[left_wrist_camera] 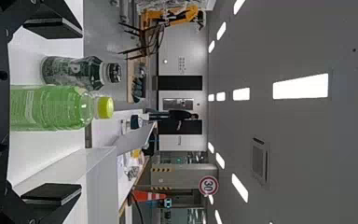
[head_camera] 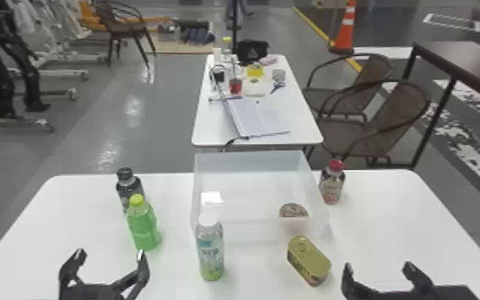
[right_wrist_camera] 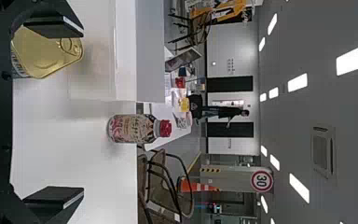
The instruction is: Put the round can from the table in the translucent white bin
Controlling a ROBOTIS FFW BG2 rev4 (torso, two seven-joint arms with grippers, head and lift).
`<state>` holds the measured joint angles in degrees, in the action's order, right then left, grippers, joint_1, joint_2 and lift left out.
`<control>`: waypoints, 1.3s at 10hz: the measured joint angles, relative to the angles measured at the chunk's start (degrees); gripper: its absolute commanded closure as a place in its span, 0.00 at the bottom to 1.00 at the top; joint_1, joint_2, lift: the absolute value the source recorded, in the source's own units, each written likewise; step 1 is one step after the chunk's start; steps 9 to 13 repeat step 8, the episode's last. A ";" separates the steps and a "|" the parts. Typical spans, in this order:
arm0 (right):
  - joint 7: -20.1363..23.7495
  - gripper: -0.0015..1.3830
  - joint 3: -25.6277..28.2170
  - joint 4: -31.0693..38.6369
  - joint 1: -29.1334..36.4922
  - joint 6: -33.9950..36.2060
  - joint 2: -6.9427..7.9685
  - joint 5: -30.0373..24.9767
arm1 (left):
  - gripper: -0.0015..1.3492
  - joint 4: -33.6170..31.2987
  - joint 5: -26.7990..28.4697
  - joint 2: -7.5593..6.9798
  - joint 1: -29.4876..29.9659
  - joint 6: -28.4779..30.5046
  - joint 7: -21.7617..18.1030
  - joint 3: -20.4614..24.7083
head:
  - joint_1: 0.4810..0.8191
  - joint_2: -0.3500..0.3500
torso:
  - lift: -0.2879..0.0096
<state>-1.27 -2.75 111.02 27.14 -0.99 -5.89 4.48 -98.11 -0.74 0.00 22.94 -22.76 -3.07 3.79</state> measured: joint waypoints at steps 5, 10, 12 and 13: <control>-1.08 0.08 -0.50 2.68 0.08 5.02 0.11 -4.11 | 0.10 -0.51 0.48 0.00 0.18 1.23 0.00 -0.10 | 0.20 0.50 | 0.63; 0.87 0.08 -0.51 0.65 -0.56 2.61 -0.56 -3.25 | 0.10 -0.51 0.48 0.00 0.10 0.67 0.13 -0.01 | 0.20 0.50 | 0.63; 0.87 0.08 -0.51 0.65 -0.56 2.61 -0.56 -3.25 | 0.10 -0.51 0.48 0.00 0.10 0.67 0.13 -0.01 | 0.20 0.50 | 0.63; 0.87 0.08 -0.51 0.65 -0.56 2.61 -0.56 -3.25 | 0.10 -0.51 0.48 0.00 0.10 0.67 0.13 -0.01 | 0.20 0.50 | 0.63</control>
